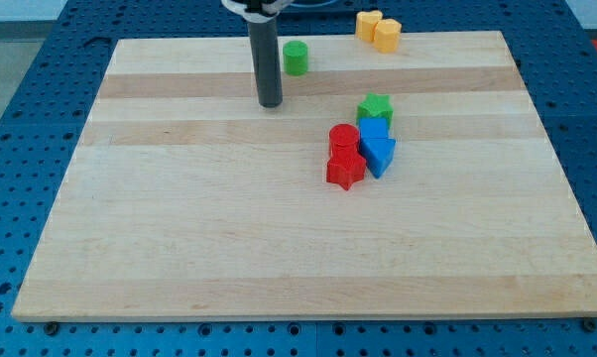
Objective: Move green star towards center right
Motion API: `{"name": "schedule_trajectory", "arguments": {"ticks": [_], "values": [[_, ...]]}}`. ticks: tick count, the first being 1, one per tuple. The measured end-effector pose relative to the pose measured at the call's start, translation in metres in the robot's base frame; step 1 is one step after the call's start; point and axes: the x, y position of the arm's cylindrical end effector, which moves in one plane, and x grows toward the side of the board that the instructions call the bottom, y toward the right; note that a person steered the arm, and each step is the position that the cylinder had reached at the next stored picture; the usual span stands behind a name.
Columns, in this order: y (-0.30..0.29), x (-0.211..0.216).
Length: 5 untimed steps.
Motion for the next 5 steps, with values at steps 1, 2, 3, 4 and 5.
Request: {"name": "schedule_trajectory", "arguments": {"ticks": [1,2,3,4,5], "values": [[0.039,0.012],[0.086,0.016],[0.144,0.016],[0.191,0.016],[0.201,0.014]]}}
